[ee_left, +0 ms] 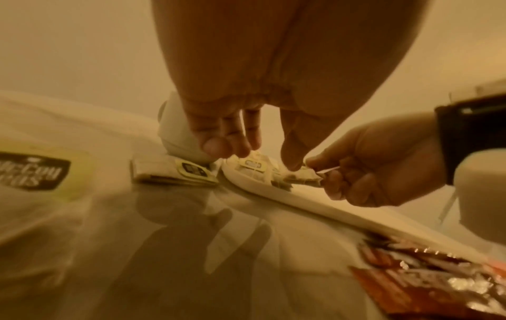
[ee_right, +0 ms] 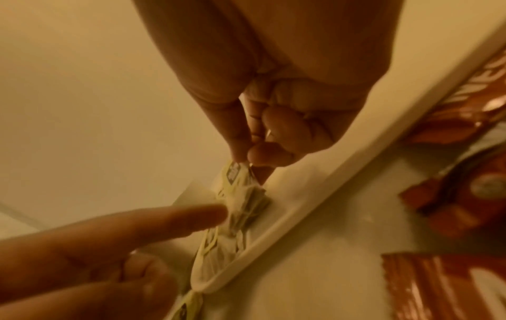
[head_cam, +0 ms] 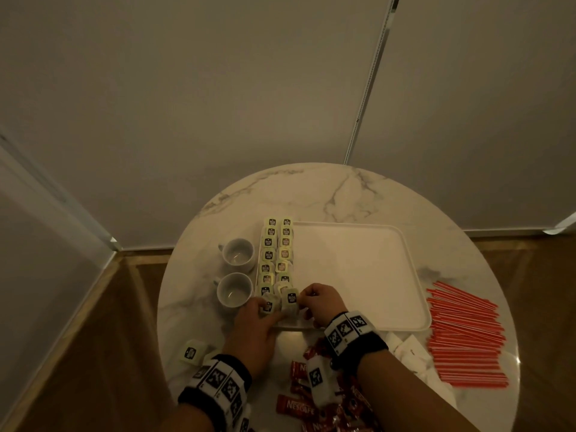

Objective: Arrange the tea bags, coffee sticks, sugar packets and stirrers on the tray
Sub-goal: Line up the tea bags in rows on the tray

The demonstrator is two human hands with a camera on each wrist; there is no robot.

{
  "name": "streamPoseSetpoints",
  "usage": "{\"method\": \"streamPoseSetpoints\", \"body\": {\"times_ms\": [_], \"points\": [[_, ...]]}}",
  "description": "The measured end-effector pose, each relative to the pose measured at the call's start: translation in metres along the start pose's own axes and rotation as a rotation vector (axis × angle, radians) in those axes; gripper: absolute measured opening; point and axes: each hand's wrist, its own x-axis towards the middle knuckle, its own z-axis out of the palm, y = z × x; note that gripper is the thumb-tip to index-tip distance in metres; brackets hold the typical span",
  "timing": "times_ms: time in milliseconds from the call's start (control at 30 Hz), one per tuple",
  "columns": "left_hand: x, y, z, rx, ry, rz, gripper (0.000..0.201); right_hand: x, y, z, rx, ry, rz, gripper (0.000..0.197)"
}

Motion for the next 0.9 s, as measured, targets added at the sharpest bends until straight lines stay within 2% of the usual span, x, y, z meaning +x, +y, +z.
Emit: {"method": "streamPoseSetpoints", "body": {"times_ms": [133, 400, 533, 667, 800, 900], "points": [[0.004, -0.001, 0.005, 0.17, -0.059, -0.056, 0.048, 0.005, 0.0, 0.009, -0.126, -0.002, -0.03, 0.014], [0.007, -0.008, 0.008, 0.227, -0.079, -0.122, 0.054, 0.011, 0.001, 0.014, -0.221, -0.016, -0.059, 0.014], [0.008, -0.009, 0.01, 0.218, -0.087, -0.127, 0.057, 0.013, 0.001, 0.005, -0.165, -0.061, -0.055, 0.015], [0.005, -0.007, 0.009, 0.163, -0.025, -0.087, 0.055, 0.013, 0.004, 0.004, -0.18, -0.097, -0.044, 0.013], [0.006, -0.005, 0.01, 0.08, 0.063, 0.004, 0.046, 0.016, 0.003, 0.012, -0.309, -0.023, -0.066, 0.006], [0.006, -0.004, 0.012, 0.121, 0.026, 0.072, 0.041, 0.017, 0.002, 0.013, -0.413, 0.022, -0.065, 0.004]]}}
